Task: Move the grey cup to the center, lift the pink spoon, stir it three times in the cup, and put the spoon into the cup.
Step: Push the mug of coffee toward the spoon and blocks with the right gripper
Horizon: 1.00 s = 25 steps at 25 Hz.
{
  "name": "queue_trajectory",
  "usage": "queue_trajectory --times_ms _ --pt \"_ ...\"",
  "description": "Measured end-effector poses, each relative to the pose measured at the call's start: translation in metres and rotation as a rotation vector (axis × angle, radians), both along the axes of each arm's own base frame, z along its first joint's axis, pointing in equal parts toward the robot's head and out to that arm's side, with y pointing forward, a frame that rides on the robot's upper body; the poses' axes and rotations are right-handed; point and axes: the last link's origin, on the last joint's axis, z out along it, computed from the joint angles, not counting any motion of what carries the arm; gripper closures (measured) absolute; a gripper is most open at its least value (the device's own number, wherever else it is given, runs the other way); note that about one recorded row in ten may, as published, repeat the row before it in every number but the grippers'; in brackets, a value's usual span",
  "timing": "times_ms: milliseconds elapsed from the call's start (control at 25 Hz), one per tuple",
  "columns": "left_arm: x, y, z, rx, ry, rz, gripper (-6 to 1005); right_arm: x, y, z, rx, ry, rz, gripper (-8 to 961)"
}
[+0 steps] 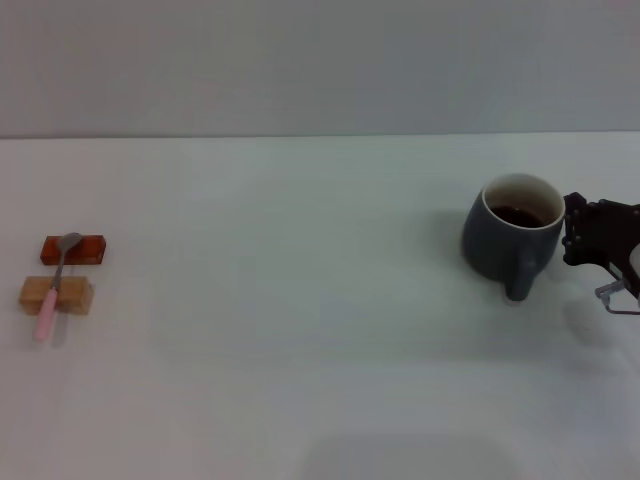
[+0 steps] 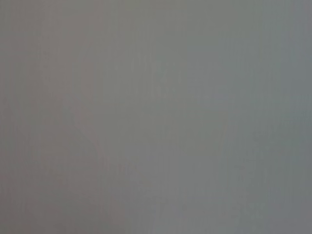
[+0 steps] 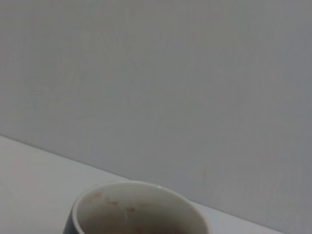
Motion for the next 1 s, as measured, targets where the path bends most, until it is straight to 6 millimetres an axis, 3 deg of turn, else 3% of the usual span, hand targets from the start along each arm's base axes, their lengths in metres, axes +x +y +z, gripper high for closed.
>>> queue_trajectory --times_ms 1000 --pt "-0.001 -0.001 0.002 0.011 -0.001 0.007 160 -0.047 0.008 -0.025 -0.15 -0.063 0.105 930"
